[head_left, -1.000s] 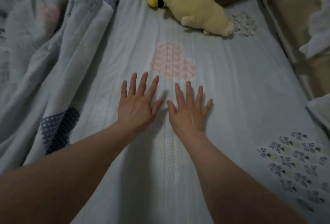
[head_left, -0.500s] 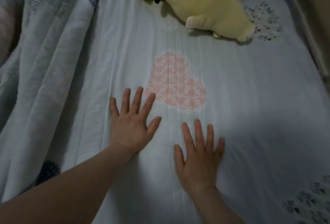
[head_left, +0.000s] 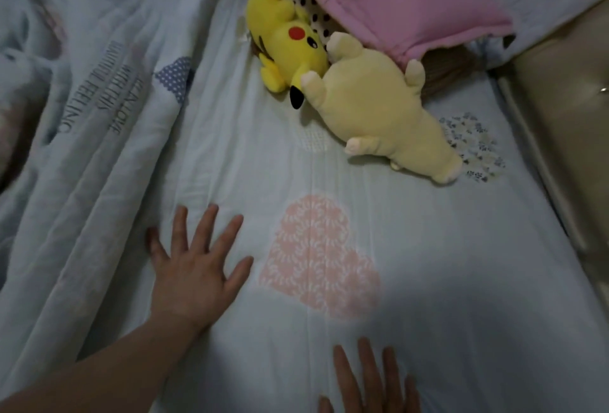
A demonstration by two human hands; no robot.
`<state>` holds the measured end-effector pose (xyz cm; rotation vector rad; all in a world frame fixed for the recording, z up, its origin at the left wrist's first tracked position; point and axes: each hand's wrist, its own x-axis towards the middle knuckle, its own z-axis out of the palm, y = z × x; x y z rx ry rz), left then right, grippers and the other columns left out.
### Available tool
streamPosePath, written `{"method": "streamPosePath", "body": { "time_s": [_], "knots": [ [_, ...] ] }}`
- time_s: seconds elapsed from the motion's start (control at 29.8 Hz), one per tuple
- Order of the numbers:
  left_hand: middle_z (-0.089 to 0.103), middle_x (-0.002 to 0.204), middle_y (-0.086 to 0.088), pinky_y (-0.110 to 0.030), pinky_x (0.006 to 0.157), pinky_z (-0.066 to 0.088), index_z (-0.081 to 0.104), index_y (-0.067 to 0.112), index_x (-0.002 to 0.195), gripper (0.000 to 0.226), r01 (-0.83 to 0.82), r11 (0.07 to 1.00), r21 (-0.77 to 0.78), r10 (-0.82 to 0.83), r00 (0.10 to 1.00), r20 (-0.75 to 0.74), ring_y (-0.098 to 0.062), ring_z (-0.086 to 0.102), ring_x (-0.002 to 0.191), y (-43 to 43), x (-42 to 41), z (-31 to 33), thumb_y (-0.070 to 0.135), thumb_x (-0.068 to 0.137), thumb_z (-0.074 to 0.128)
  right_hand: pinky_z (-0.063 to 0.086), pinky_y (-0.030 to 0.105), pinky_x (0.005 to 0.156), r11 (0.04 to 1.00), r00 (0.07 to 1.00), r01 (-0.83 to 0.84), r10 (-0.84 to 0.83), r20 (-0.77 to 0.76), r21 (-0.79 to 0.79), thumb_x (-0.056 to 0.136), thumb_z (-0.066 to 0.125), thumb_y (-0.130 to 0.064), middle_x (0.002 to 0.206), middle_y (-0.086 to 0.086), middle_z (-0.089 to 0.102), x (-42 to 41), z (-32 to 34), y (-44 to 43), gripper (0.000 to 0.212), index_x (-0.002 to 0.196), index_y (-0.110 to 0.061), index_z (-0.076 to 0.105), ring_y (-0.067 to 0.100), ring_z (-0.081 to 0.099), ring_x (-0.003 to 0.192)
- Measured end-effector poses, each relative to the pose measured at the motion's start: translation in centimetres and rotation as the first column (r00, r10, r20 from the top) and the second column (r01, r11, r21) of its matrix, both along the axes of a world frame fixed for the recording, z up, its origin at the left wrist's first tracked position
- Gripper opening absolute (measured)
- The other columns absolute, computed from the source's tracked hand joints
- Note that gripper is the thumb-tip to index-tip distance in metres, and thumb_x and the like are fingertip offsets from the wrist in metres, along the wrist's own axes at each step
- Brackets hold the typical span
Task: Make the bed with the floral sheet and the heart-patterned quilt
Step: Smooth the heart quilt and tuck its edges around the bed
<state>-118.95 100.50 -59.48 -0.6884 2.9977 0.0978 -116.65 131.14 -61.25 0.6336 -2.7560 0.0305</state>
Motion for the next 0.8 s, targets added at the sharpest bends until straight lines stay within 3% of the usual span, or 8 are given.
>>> {"method": "streamPosePath", "body": {
  "time_s": [0.07, 0.13, 0.23, 0.3, 0.67, 0.8],
  "knots": [
    [0.029, 0.16, -0.003, -0.072, 0.11, 0.009, 0.035, 0.042, 0.149, 0.068, -0.001, 1.0, 0.027, 0.003, 0.999, -0.048, -0.041, 0.009, 0.149, -0.1, -0.5, -0.1, 0.07, 0.088, 0.027, 0.041, 0.053, 0.093, 0.993, 1.0, 0.016, -0.015, 0.008, -0.117, 0.075, 0.053, -0.051, 0.13, 0.001, 0.06, -1.7, 2.6, -3.5, 0.048, 0.118, -0.035, 0.066, 0.034, 0.06, 0.112],
    [0.027, 0.161, -0.002, -0.072, 0.11, 0.007, 0.034, 0.042, 0.15, 0.068, 0.005, 0.999, 0.047, -0.002, 0.998, -0.056, -0.041, 0.007, 0.149, 0.1, -0.8, -0.1, 0.07, 0.088, 0.027, 0.039, 0.053, 0.099, 0.981, 0.993, -0.028, 0.05, 0.11, -0.193, 0.08, 0.057, -0.048, 0.137, 0.004, 0.057, -4.3, 4.7, -8.6, 0.051, 0.128, -0.032, 0.064, 0.035, 0.051, 0.127],
    [0.026, 0.161, -0.003, -0.072, 0.11, 0.007, 0.032, 0.041, 0.15, 0.066, 0.008, 0.999, 0.051, -0.004, 0.998, -0.067, -0.041, 0.007, 0.149, 0.4, -0.2, -0.5, 0.068, 0.091, 0.023, 0.024, 0.056, 0.114, 0.989, 0.95, -0.107, 0.131, 0.283, -0.098, 0.097, 0.037, -0.046, 0.158, -0.001, 0.033, -6.4, 4.8, -16.2, 0.052, 0.148, -0.037, 0.039, 0.032, 0.019, 0.149],
    [0.029, 0.16, -0.003, -0.072, 0.109, 0.009, 0.036, 0.038, 0.149, 0.061, 0.013, 0.999, 0.047, -0.01, 0.998, -0.064, -0.041, 0.009, 0.149, 0.1, -0.2, -0.7, 0.062, 0.095, 0.02, 0.019, 0.057, 0.117, 0.993, 0.942, -0.091, 0.112, 0.315, -0.08, 0.1, 0.026, -0.042, 0.161, -0.003, 0.027, -7.3, 3.2, -19.2, 0.052, 0.151, -0.038, 0.032, 0.029, 0.012, 0.151],
    [0.034, 0.158, -0.003, -0.072, 0.11, 0.009, 0.04, 0.039, 0.147, 0.053, 0.014, 0.998, 0.055, -0.008, 0.995, -0.098, -0.041, 0.012, 0.149, -0.3, 0.1, -0.7, 0.049, 0.096, 0.027, 0.022, 0.057, 0.114, 0.997, 0.938, -0.062, 0.071, 0.338, -0.039, 0.103, 0.007, -0.046, 0.157, -0.008, 0.034, -7.3, 0.9, -20.2, 0.057, 0.147, -0.036, 0.041, 0.025, 0.019, 0.15],
    [0.038, 0.155, -0.003, -0.071, 0.109, 0.013, 0.044, 0.039, 0.145, 0.053, 0.011, 0.999, 0.048, -0.006, 0.994, -0.108, -0.04, 0.017, 0.148, -0.5, 0.3, -0.8, 0.05, 0.095, 0.029, 0.028, 0.055, 0.11, 0.996, 0.922, -0.046, 0.07, 0.38, -0.071, 0.099, 0.025, -0.045, 0.151, -0.008, 0.044, -7.3, 1.4, -20.8, 0.05, 0.14, -0.037, 0.05, 0.026, 0.032, 0.145]
  ]
}}
